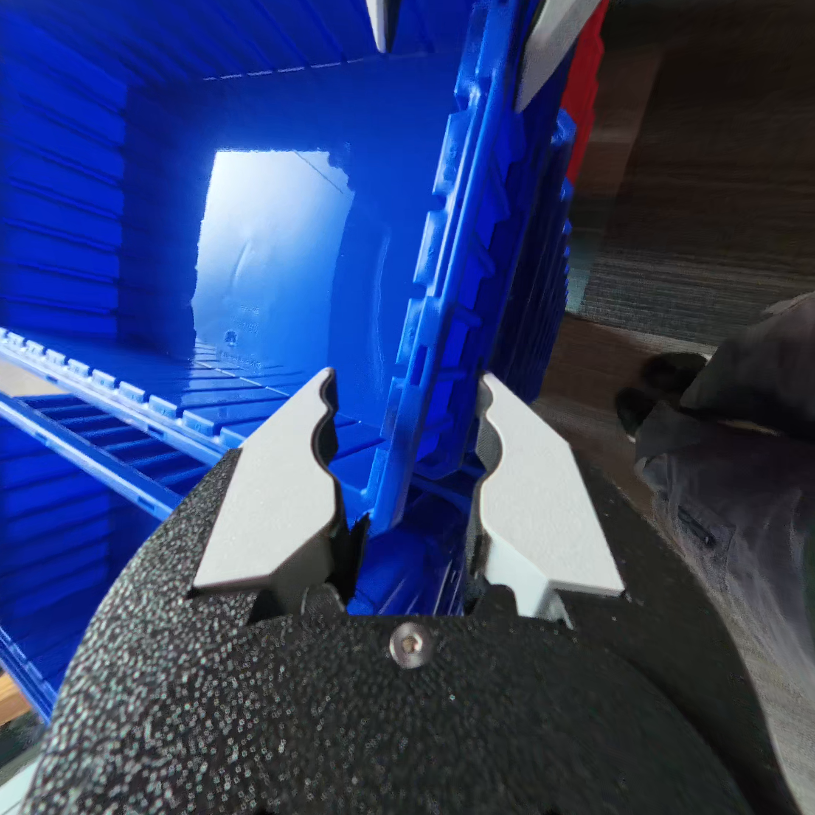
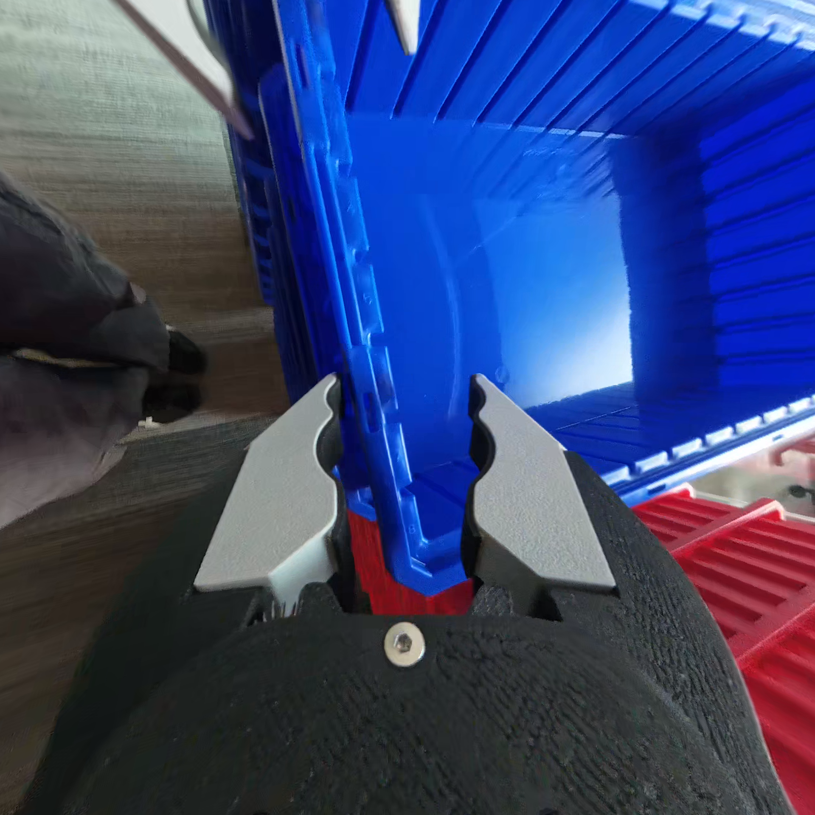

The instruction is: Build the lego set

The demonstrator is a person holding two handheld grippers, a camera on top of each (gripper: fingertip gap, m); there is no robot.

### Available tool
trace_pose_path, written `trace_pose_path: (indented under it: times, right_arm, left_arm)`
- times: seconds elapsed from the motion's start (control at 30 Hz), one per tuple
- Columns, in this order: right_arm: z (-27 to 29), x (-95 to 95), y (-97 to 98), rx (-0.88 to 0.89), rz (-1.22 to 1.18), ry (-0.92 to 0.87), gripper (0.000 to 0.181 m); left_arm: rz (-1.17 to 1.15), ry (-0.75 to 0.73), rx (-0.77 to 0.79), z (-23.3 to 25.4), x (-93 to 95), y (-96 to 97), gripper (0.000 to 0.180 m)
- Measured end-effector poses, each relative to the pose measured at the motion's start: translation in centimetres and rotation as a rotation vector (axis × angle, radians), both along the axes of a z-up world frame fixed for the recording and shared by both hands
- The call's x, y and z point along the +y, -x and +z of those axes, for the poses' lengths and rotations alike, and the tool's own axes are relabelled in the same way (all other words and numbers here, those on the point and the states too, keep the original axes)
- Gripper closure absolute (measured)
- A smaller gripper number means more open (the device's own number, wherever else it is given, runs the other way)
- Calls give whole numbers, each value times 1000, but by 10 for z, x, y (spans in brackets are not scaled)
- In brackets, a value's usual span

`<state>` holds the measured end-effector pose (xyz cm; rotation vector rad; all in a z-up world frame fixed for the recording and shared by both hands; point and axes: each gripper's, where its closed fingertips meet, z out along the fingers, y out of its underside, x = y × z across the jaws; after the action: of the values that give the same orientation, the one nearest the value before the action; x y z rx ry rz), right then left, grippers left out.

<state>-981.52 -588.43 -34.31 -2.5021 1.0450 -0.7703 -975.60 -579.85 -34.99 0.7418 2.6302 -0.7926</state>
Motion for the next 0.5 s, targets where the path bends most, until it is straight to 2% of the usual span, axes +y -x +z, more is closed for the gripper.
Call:
trace_pose_path:
  times: [0.07,0.2,0.3,0.4,0.5]
  right_arm:
    - [25,15,-6,-86,-20,-86,112]
    - [50,80,-37,-173,81,-174,89]
    - [60,143,-75,-215,187,-196,94]
    - [61,194,-118,-213,266,-162,103]
    - [41,226,-158,-136,310,-88,108]
  left_arm:
    - [68,113,64,23,19,-2,98]
    - [222,249,84,55,82,-46,83]
    - [279,241,26,58,139,-100,83]
    - [276,123,-2,39,193,-151,86]
    - [213,13,37,17,230,-185,92]
